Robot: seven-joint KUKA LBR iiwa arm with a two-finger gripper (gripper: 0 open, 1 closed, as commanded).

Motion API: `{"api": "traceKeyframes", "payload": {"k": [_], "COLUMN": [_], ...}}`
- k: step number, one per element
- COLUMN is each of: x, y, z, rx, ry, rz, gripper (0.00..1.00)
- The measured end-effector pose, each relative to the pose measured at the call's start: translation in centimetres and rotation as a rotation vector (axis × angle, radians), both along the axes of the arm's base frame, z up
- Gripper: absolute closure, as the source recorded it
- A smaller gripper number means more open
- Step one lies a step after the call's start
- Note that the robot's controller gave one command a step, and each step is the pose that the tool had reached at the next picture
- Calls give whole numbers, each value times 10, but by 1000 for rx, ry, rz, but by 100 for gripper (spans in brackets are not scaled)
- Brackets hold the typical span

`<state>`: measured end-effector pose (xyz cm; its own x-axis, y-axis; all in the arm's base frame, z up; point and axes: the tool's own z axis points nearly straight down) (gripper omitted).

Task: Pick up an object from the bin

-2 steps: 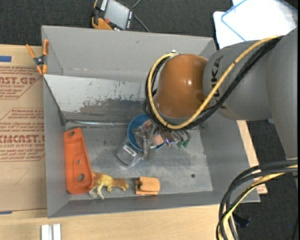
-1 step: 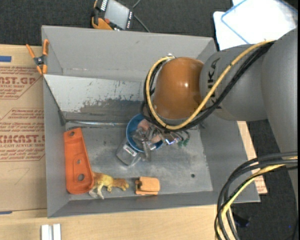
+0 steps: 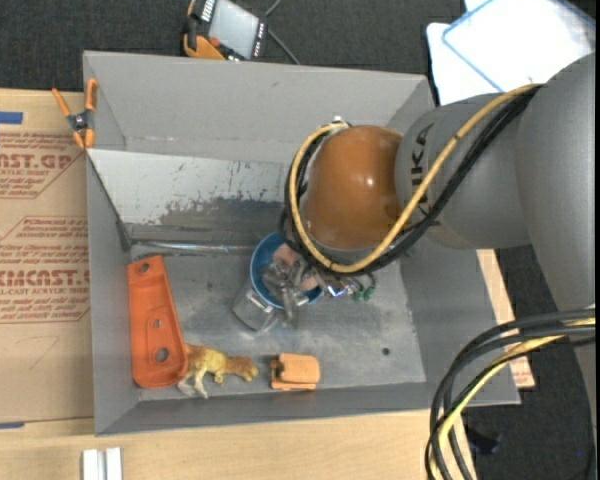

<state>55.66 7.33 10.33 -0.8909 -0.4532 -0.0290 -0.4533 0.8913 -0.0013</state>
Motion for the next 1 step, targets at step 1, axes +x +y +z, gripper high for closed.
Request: {"api": "traceKeyframes", "payload": {"k": [1], "x": [18], "y": [-6], "z": [7], "rx": [0], "ry": [33], "rz": [36], "gripper": [100]}}
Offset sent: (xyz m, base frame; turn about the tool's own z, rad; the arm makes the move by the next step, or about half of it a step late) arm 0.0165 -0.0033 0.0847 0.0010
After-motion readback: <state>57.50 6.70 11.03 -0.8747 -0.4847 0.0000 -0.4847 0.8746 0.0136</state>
